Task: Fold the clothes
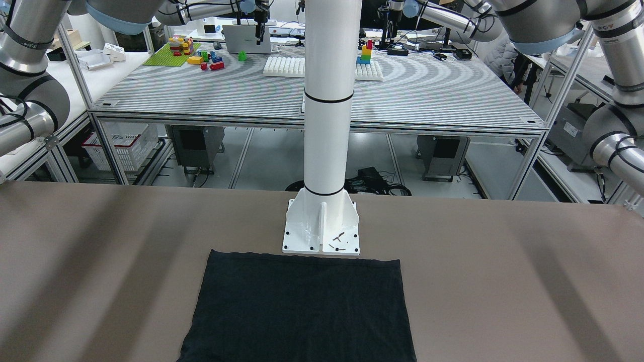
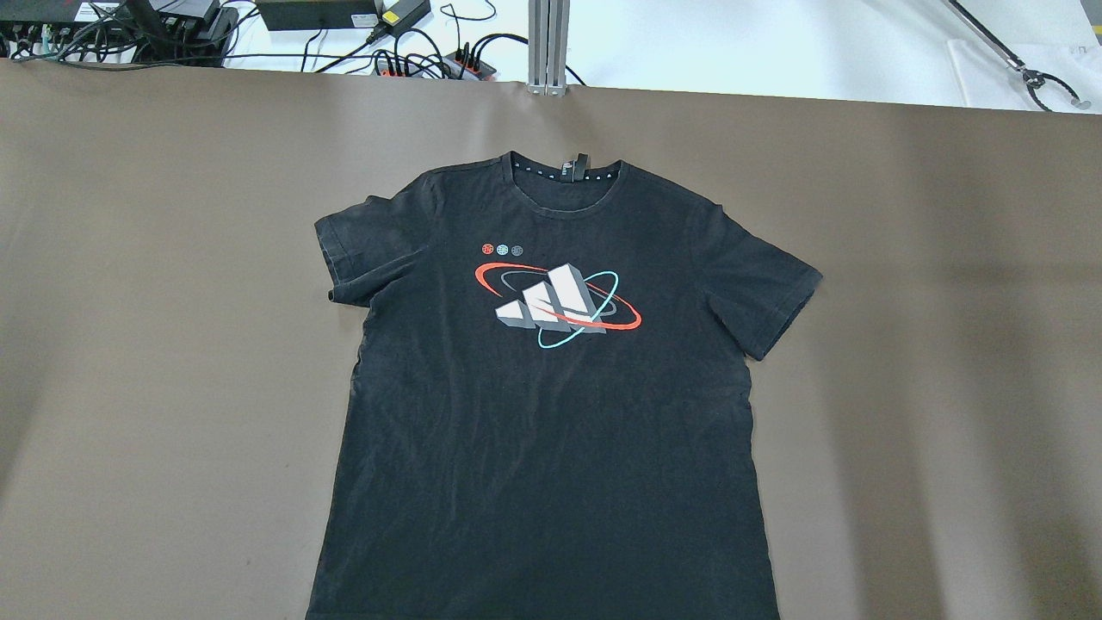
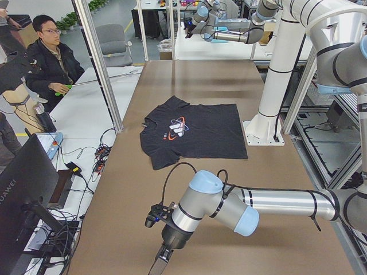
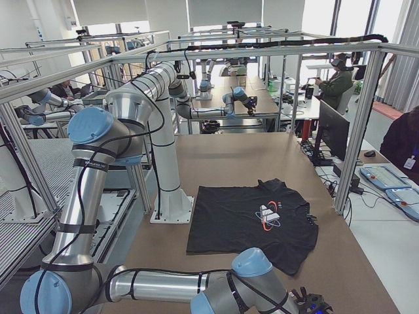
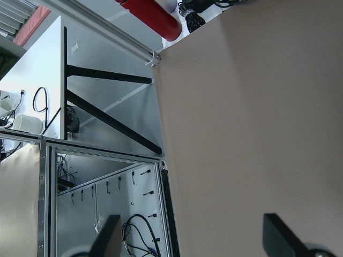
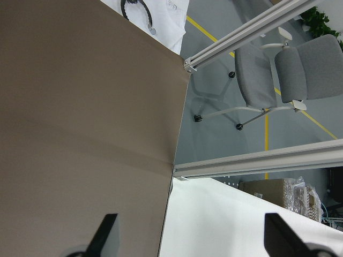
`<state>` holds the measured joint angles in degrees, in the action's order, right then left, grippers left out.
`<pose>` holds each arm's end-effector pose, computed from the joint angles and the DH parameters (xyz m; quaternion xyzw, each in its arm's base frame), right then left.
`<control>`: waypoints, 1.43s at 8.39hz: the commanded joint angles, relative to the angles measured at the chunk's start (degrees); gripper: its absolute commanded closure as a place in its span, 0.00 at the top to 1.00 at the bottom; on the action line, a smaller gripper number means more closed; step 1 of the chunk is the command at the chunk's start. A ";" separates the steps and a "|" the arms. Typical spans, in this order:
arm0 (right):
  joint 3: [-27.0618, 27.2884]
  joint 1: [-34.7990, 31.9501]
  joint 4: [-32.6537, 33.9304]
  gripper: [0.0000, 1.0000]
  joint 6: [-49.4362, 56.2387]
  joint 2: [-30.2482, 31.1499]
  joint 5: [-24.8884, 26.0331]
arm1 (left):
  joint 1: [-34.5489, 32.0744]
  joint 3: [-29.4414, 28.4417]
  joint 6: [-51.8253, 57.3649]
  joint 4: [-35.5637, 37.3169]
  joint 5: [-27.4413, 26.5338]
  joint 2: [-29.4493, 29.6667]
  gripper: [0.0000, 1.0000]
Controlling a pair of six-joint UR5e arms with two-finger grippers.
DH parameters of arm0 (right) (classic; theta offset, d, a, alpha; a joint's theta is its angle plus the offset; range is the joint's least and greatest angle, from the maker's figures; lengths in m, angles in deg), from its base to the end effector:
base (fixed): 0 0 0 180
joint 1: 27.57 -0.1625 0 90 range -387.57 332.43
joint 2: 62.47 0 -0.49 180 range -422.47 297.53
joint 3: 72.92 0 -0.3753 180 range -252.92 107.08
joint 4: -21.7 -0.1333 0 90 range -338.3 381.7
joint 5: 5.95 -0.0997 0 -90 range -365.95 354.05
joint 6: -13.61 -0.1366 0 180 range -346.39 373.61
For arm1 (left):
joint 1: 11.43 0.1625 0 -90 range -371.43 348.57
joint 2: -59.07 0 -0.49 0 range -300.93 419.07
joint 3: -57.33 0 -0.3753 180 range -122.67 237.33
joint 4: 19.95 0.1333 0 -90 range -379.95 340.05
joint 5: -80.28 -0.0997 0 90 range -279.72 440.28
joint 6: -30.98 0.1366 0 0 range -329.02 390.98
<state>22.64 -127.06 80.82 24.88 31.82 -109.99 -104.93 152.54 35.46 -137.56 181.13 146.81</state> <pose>0.1802 -0.4702 0.7020 0.2915 -0.0660 -0.0487 0.9531 -0.1385 -0.5020 0.6976 0.2681 0.0727 0.0331 0.9601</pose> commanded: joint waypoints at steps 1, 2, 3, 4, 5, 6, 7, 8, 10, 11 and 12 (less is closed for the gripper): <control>0.42 0.78 0.03 0.95 -0.90 0.01 -2.98 | 0.07 -0.03 -0.34 -0.25 -0.04 -0.03 0.92; 0.41 2.96 0.02 0.95 -3.52 -0.25 -5.00 | 0.07 0.15 -0.43 -0.34 0.04 0.06 0.92; 0.41 6.37 -0.58 0.95 -10.07 -0.25 -5.03 | 0.07 0.15 -0.34 -0.25 0.05 0.06 0.92; 0.50 9.37 -0.59 0.95 -14.57 -0.42 -5.03 | 0.16 -0.02 0.00 -0.34 -0.04 0.14 0.92; 0.50 12.01 -1.29 0.95 -16.53 -1.12 -5.03 | 0.16 -0.03 0.09 -0.34 -0.04 0.14 0.93; 0.42 14.64 -1.38 0.95 -20.81 -2.43 -5.11 | 0.16 -0.03 0.01 -0.43 -0.04 0.14 0.93; 0.15 18.15 -1.38 0.95 -26.95 -4.71 -5.11 | 0.25 0.06 -0.17 -0.43 0.04 0.14 0.93; 0.15 21.49 -1.38 0.95 -32.05 -6.56 -5.46 | 0.33 -0.02 -0.26 -0.34 0.13 0.23 0.93; -1.33 29.05 -1.29 0.95 -44.78 -11.73 -6.61 | 1.74 -0.02 -0.34 -0.43 -0.04 0.15 0.93; -3.34 32.04 -1.38 0.95 -51.03 -14.81 -6.61 | 1.83 -0.03 -0.43 -0.43 -0.04 0.14 0.93; -4.93 35.03 -1.47 0.95 -53.61 -16.84 -6.52 | 1.83 -0.03 -0.52 -0.34 -0.04 0.14 0.93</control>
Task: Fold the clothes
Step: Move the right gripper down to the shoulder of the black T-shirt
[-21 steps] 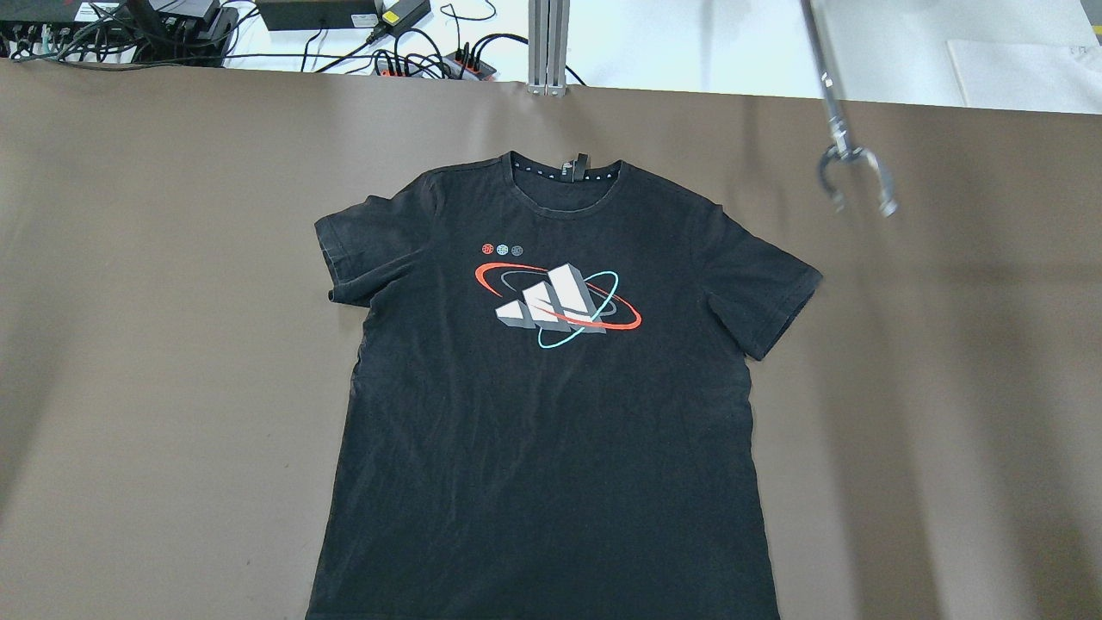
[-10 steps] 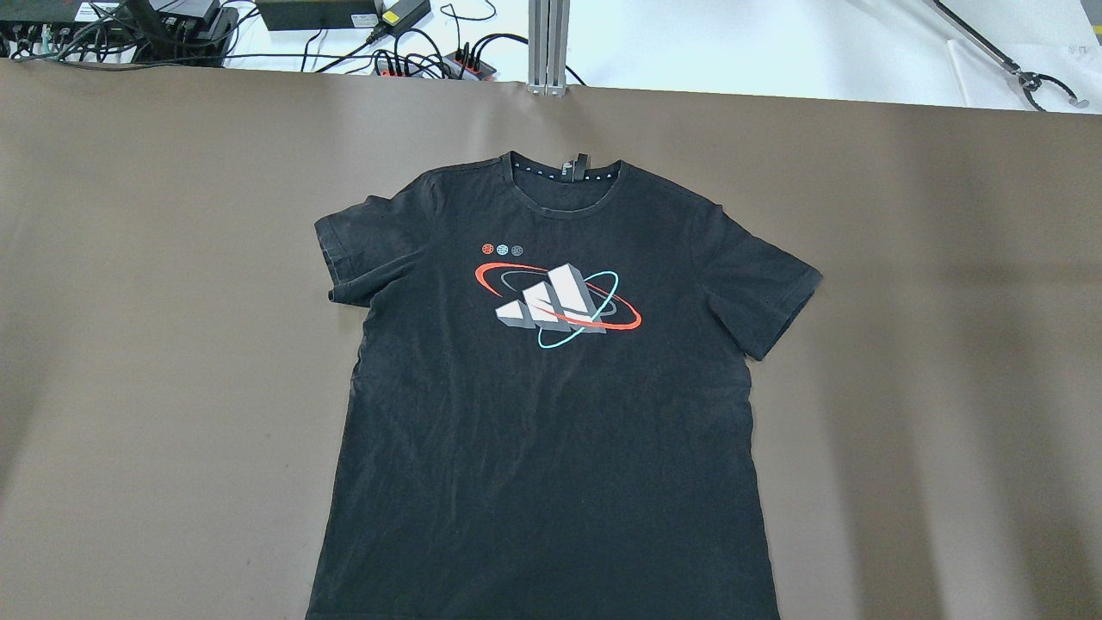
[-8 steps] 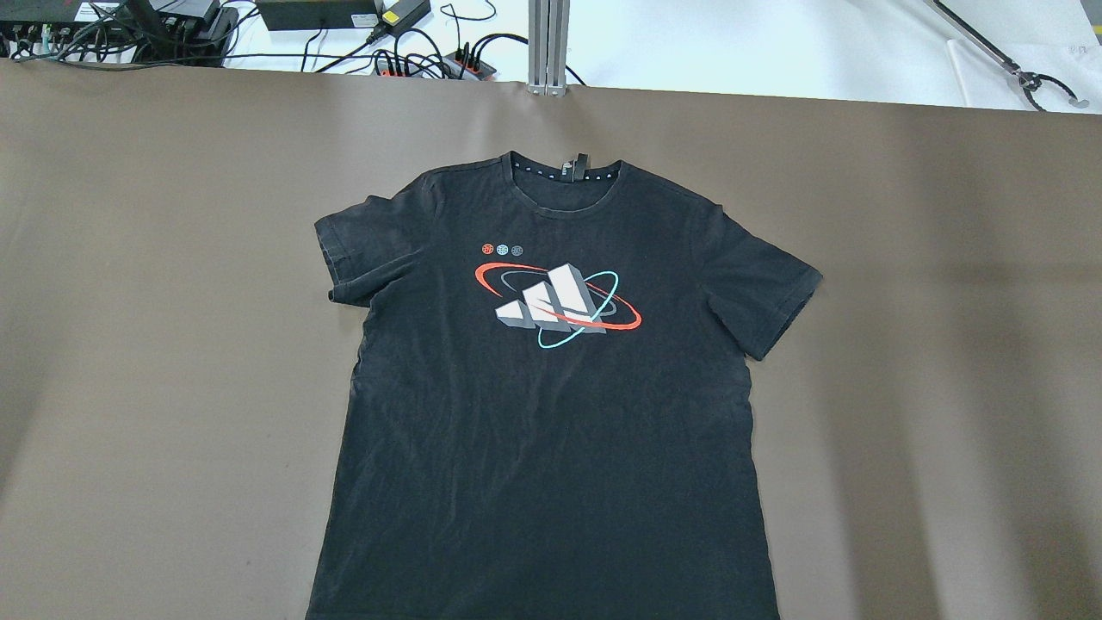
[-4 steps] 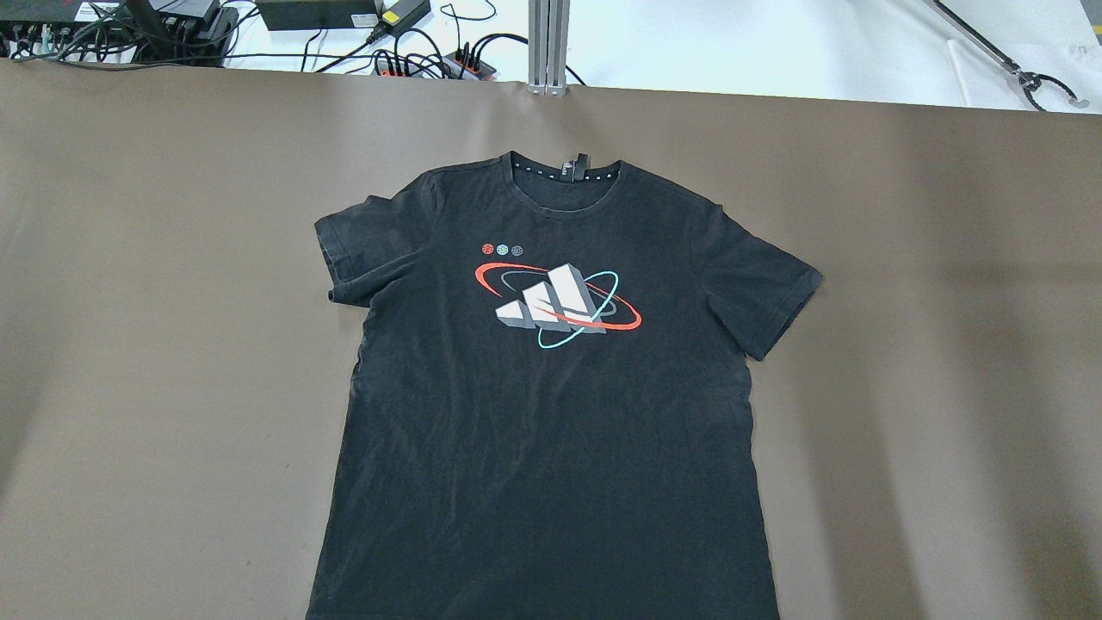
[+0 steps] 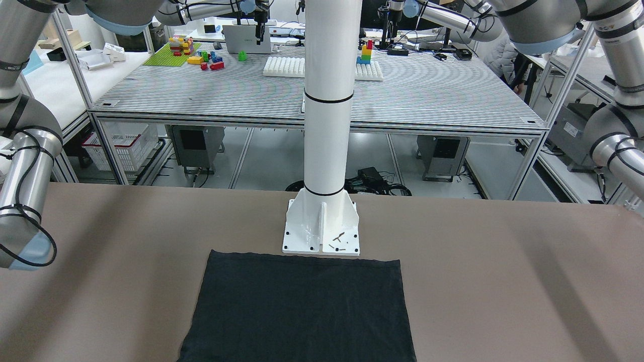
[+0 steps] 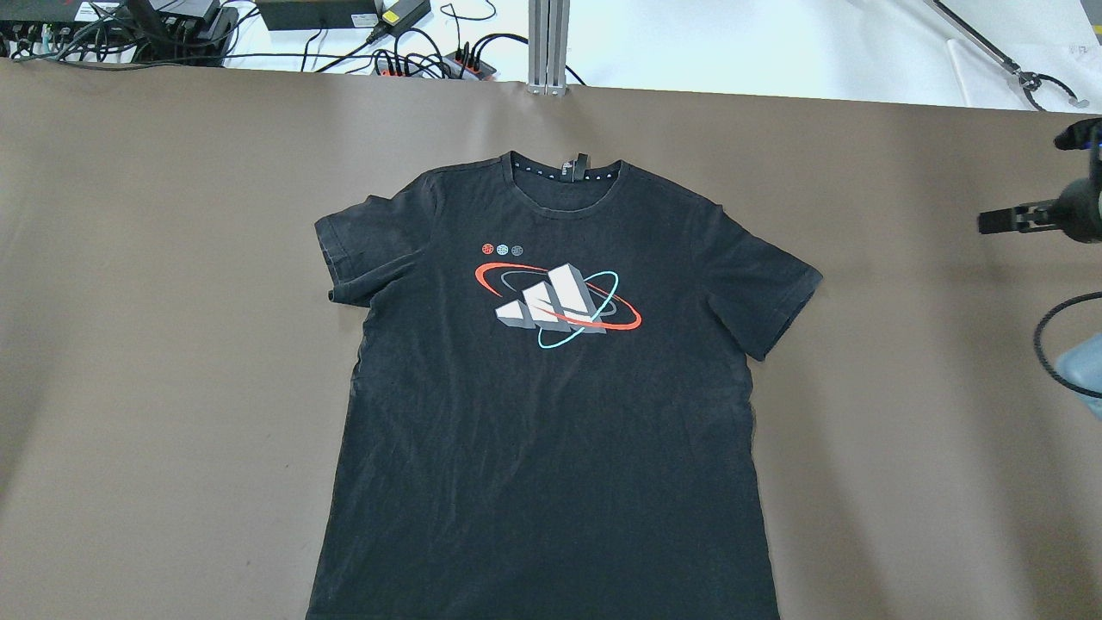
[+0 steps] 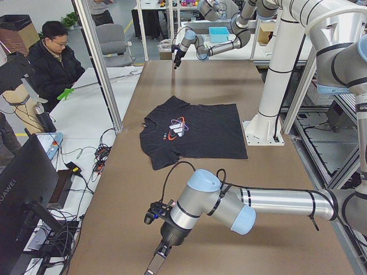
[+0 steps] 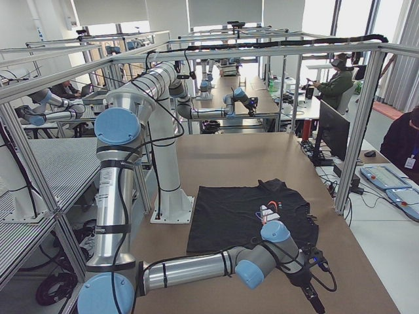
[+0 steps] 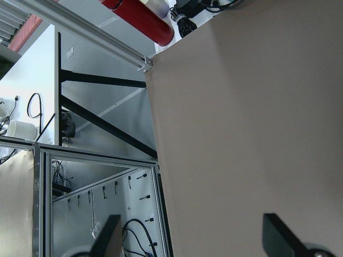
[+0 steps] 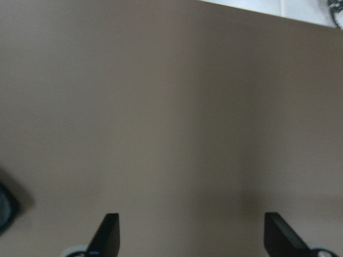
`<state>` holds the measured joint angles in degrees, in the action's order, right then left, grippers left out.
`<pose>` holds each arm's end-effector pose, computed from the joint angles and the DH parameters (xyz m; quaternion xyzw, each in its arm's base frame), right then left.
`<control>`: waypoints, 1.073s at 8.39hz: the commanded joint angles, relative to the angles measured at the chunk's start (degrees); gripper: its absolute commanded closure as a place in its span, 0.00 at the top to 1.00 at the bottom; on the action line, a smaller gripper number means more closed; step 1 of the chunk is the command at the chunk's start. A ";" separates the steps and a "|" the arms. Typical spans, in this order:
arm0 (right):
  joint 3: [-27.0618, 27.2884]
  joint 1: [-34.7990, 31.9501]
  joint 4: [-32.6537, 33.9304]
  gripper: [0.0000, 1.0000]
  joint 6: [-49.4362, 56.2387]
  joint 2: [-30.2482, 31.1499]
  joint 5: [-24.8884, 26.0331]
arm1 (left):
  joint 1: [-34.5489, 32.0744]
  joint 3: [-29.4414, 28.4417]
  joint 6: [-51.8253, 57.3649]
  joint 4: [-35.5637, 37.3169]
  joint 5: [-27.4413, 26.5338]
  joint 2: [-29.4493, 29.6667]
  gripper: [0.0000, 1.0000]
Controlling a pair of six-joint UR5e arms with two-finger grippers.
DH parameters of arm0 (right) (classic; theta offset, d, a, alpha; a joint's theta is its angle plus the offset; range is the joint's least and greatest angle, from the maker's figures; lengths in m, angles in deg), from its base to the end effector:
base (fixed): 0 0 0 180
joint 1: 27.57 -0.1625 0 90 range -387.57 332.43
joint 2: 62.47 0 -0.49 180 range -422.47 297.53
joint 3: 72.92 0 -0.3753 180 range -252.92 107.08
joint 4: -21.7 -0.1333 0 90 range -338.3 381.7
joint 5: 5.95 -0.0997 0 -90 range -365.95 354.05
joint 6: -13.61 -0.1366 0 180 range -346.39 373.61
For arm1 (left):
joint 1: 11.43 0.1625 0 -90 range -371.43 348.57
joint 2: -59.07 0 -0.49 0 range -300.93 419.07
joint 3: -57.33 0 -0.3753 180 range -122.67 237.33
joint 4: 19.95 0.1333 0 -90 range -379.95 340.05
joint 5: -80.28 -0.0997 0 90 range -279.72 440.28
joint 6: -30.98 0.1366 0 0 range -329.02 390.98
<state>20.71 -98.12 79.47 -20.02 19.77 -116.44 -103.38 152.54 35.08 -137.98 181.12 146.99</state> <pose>-0.1174 -0.5891 0.5977 0.2533 -0.3111 0.0472 0.9148 -0.1250 -0.5077 0.6949 0.2718 0.0767 0.0434 0.9583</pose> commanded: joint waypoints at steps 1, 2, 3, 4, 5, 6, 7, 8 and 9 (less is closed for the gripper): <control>-5.37 7.52 -0.12 0.94 -11.00 -7.24 -0.07 | 0.37 -0.03 -0.15 0.08 -0.12 0.23 0.93; -9.04 9.53 -0.12 0.92 -13.98 -10.66 0.01 | 0.37 -0.03 -0.24 0.08 -0.12 0.24 0.93; -12.39 10.86 -1.25 0.90 -14.19 -12.52 0.10 | 0.81 0.06 -0.24 0.08 -0.12 0.32 0.93; -14.77 11.66 -3.61 0.86 -14.10 -12.97 0.01 | 1.16 0.15 -0.32 0.08 -0.20 0.32 0.93; -16.19 13.32 -5.03 0.83 -13.75 -13.33 0.01 | 1.16 0.23 -0.76 0.08 -0.12 0.32 0.93; -16.20 14.38 -5.13 0.81 -13.66 -13.33 0.01 | 1.16 0.24 -1.11 0.08 -0.12 0.32 0.93; -16.29 15.08 -5.22 0.79 -13.66 -13.33 0.01 | 1.16 0.24 -1.12 -0.01 -0.20 0.32 0.93; -16.29 15.61 -5.31 0.76 -13.66 -13.33 0.01 | 1.16 0.24 -1.12 -0.01 -0.12 0.32 0.93; -16.55 16.14 -5.39 0.75 -13.83 -13.33 0.19 | 1.16 0.24 -1.12 -0.01 -0.12 0.32 0.93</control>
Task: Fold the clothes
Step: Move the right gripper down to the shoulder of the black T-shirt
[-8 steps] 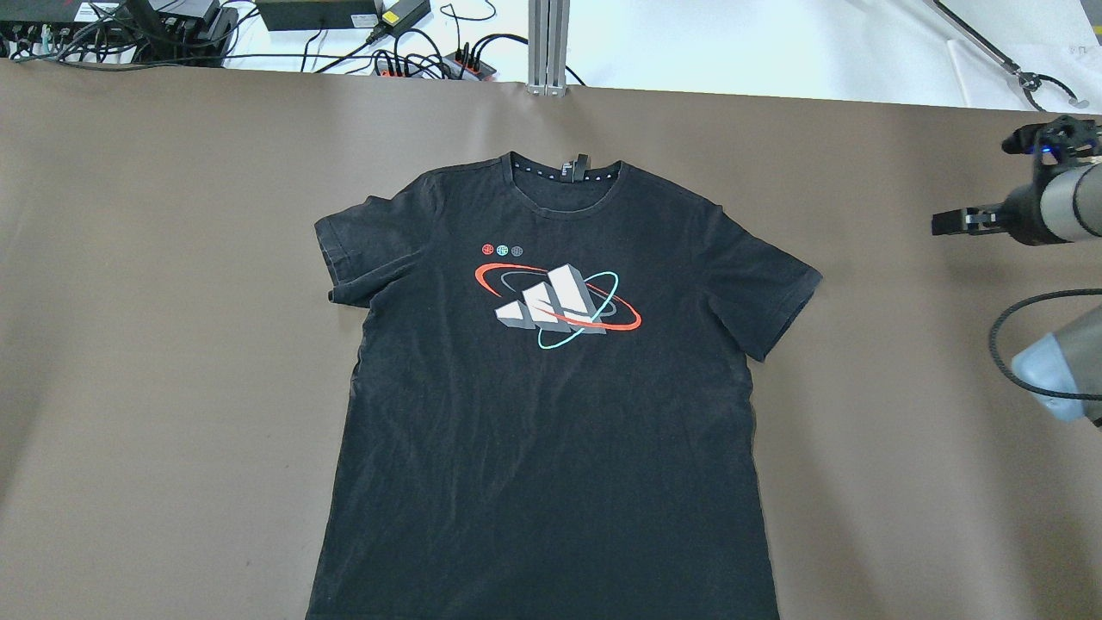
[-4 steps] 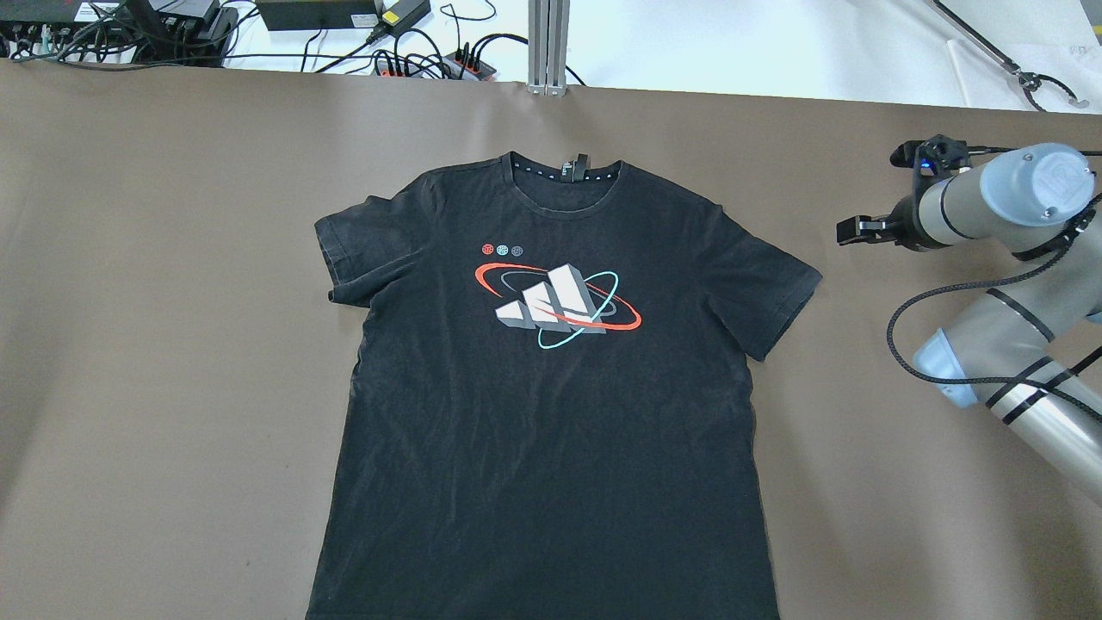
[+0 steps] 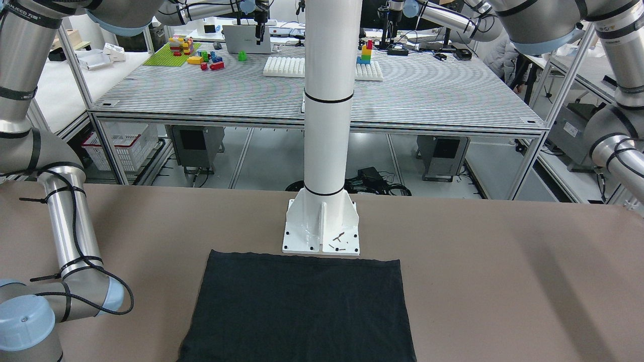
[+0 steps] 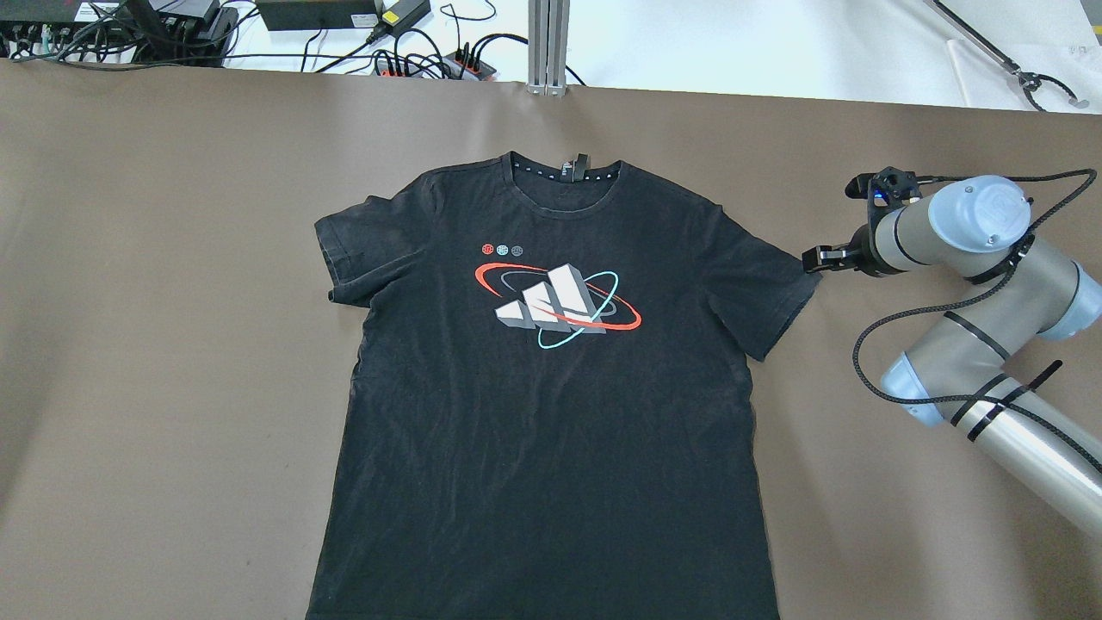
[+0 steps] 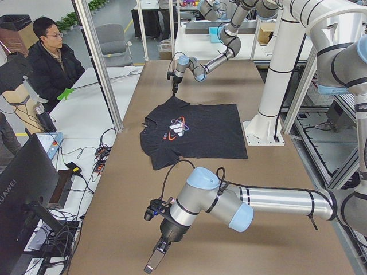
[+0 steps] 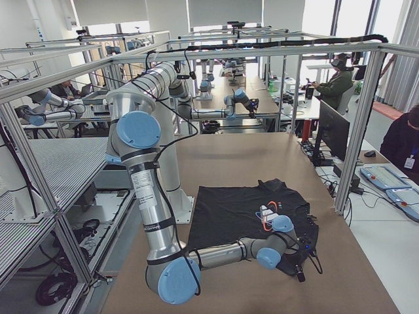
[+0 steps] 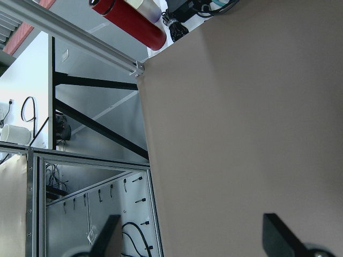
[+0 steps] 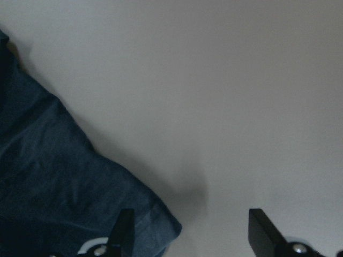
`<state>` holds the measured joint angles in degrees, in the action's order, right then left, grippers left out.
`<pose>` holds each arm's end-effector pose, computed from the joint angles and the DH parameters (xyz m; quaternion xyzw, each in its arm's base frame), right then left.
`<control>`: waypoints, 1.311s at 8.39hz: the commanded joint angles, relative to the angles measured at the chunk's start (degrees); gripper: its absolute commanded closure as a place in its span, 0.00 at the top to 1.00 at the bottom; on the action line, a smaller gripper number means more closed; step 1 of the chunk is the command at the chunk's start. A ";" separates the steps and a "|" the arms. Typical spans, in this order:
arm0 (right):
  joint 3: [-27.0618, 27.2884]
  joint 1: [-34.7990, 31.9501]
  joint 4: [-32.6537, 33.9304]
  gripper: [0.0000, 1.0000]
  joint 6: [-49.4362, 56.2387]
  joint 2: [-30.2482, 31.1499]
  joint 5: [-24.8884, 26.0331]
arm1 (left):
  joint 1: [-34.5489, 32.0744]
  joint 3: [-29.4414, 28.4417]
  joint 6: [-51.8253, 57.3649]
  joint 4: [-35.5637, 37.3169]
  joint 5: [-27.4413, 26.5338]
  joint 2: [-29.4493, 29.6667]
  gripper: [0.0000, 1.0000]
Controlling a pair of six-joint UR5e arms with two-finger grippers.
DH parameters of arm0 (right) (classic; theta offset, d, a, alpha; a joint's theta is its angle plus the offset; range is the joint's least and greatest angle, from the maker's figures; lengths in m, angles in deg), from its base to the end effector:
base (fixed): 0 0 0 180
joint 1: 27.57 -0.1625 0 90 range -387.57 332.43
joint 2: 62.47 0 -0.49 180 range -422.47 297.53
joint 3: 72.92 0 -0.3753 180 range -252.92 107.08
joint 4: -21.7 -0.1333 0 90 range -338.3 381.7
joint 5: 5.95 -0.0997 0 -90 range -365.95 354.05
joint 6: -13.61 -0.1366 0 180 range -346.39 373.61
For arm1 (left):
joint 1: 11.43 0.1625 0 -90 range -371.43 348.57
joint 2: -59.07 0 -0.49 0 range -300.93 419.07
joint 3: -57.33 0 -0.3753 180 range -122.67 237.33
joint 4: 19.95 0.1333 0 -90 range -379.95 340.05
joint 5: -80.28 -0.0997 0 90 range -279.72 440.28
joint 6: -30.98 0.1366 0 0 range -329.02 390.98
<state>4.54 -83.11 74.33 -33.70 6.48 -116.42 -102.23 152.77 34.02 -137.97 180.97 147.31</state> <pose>-0.3303 -0.6325 0.5818 0.1829 -0.3748 0.0326 0.9083 -0.1151 -0.5133 0.6900 0.2748 0.0804 0.0442 0.9571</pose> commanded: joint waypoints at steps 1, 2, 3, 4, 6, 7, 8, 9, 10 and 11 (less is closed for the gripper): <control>-0.56 1.57 -0.25 0.73 -0.15 -0.04 0.17 | 0.01 -0.08 -0.05 -0.02 -0.05 0.00 0.93; -0.73 1.93 -0.25 0.70 -0.24 -0.13 0.25 | 0.01 -0.17 -0.05 -0.02 -0.05 0.00 0.93; -1.52 1.93 -0.25 0.63 -0.24 -0.65 0.26 | 0.01 -0.08 -0.05 -0.02 0.03 0.09 0.93; -1.96 1.93 -0.25 0.55 -0.24 -0.66 0.17 | 0.01 0.09 -0.05 -0.02 0.12 0.09 0.93; -1.79 1.93 -0.34 0.00 -0.51 -0.75 -0.01 | 0.01 0.18 -0.05 -0.02 0.12 0.09 0.93; -1.35 1.84 -0.34 0.00 -0.33 -0.83 -0.10 | 0.01 0.27 -0.49 -0.02 0.21 0.09 0.93; -0.91 1.84 -0.34 0.00 -0.50 -0.83 -0.10 | 0.10 0.36 -0.67 -0.02 0.30 0.09 0.93; 0.48 1.84 -0.34 0.00 -0.59 -0.83 -0.18 | 0.10 0.53 -0.67 -0.02 0.30 0.09 0.93; 3.45 1.84 0.10 0.00 -0.59 -0.49 -0.10 | 0.36 1.23 -0.75 0.15 0.47 0.09 0.93; 6.01 1.93 0.54 0.00 -0.77 -0.40 -0.36 | 0.45 1.32 -0.76 0.07 0.47 0.09 0.93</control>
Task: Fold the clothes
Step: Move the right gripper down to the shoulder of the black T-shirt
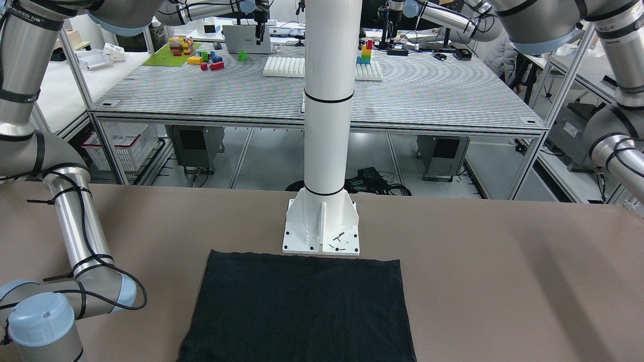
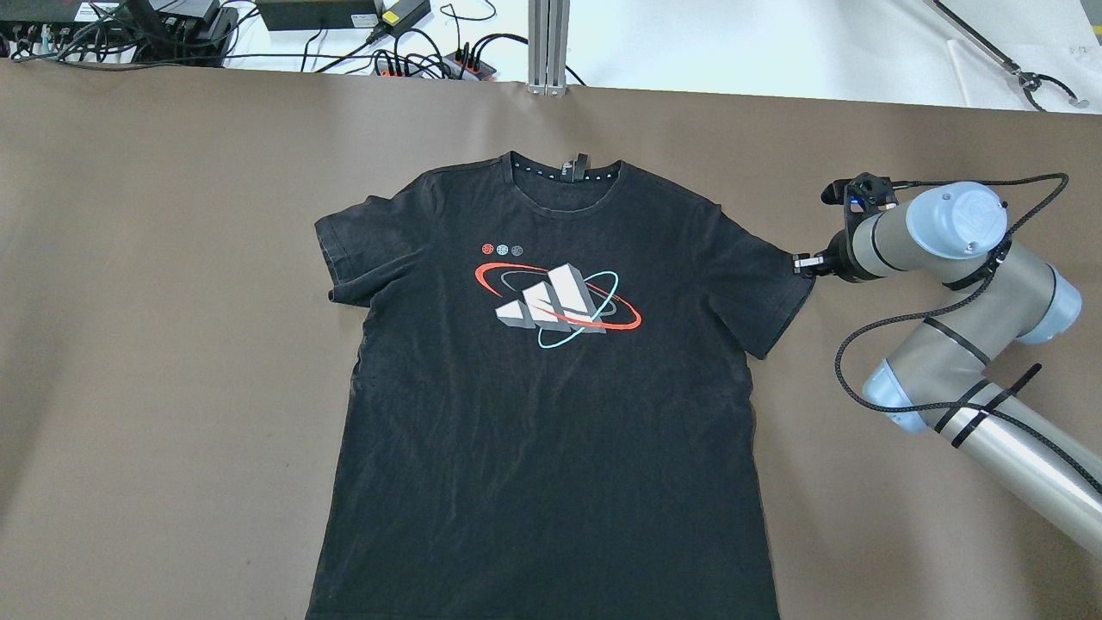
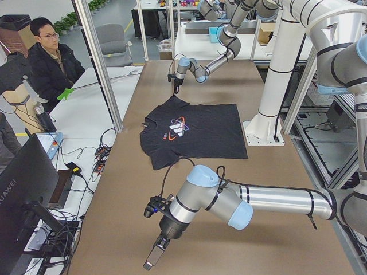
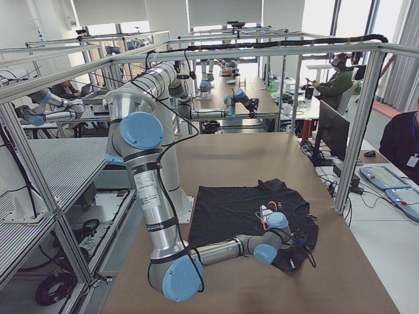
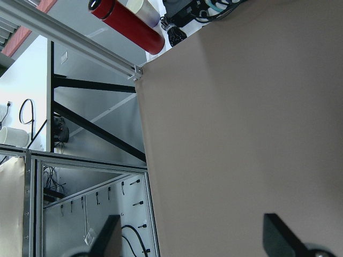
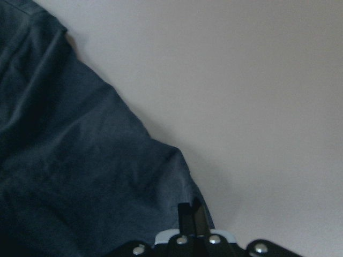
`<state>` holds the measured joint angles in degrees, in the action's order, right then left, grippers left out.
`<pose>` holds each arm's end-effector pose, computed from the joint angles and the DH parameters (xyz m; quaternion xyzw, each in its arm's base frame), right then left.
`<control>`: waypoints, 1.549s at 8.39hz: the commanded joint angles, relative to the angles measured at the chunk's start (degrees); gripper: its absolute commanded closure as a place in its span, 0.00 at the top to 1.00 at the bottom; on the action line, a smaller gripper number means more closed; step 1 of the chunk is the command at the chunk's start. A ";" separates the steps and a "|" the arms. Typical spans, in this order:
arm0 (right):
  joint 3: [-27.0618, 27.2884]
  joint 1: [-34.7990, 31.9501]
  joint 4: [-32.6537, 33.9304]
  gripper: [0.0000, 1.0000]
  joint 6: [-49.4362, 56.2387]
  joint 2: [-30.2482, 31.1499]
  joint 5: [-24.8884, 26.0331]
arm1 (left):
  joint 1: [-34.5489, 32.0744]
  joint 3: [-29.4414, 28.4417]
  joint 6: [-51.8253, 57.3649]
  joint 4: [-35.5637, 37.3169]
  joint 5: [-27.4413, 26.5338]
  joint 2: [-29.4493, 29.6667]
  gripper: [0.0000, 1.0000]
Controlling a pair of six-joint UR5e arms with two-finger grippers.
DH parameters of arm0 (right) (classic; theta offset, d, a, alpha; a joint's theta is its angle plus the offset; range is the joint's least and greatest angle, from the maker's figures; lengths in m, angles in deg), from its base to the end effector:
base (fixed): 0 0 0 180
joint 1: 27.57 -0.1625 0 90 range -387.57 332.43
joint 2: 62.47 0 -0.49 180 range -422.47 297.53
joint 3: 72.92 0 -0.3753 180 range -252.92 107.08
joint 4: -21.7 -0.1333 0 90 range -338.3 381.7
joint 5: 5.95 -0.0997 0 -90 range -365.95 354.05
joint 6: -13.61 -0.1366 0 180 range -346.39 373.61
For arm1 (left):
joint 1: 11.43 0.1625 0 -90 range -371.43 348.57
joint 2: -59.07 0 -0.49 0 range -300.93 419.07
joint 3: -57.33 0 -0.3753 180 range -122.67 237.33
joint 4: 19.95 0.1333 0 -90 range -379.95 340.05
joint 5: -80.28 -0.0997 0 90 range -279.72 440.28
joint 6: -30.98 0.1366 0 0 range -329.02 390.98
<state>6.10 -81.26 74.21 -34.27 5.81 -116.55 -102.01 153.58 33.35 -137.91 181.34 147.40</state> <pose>-0.3528 -0.6241 0.5586 0.1889 -0.3906 0.0178 0.9008 -0.1123 -0.5149 0.6817 0.2811 0.0853 0.0419 0.9549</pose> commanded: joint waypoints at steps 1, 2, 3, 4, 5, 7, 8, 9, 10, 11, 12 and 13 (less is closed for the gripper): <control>6.65 0.69 2.49 0.00 -1.94 0.10 -0.23 | 0.23 0.52 -0.17 0.01 0.02 0.00 0.93; 7.54 2.69 3.29 0.00 -6.57 -0.86 -0.14 | 0.23 0.52 -0.17 0.01 0.02 -0.09 0.93; 7.11 4.72 3.91 0.00 -9.66 -2.87 0.21 | 0.31 0.52 -0.52 0.01 0.11 -0.09 0.93; 7.02 5.69 5.65 0.00 -10.91 -4.54 0.65 | 1.01 0.35 -2.18 0.01 -0.07 -0.09 0.93; 6.85 6.57 7.85 0.00 -11.36 -6.56 1.78 | 2.15 0.17 -3.24 0.01 -0.16 -0.17 0.93; 6.67 7.02 11.02 0.00 -12.76 -9.65 3.90 | 2.51 0.26 -3.42 0.01 -0.07 -0.35 0.93; 5.62 7.54 11.21 0.00 -12.94 -10.88 3.99 | 2.42 0.26 -3.42 0.01 -0.16 -0.44 0.93; 3.96 7.72 11.21 0.00 -14.86 -12.89 3.99 | 2.51 0.17 -3.42 0.01 -0.16 -0.44 0.93; 0.64 8.42 11.21 0.00 -16.18 -15.69 4.08 | 2.51 0.17 -3.42 0.01 -0.16 -0.44 0.93; -0.44 9.30 11.21 0.00 -16.46 -16.33 5.82 | 2.42 0.17 -3.42 0.01 -0.16 -0.53 0.93; -0.45 9.39 11.12 0.00 -16.46 -16.34 6.97 | 2.51 0.17 -3.42 0.01 -0.16 -0.44 0.93; -0.45 9.83 11.12 0.00 -16.46 -16.25 7.15 | 2.51 0.17 -3.51 0.01 -0.16 -0.44 0.93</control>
<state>6.34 -72.20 85.36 -50.44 -9.97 -110.63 -99.53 153.75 29.92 -137.90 181.18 146.93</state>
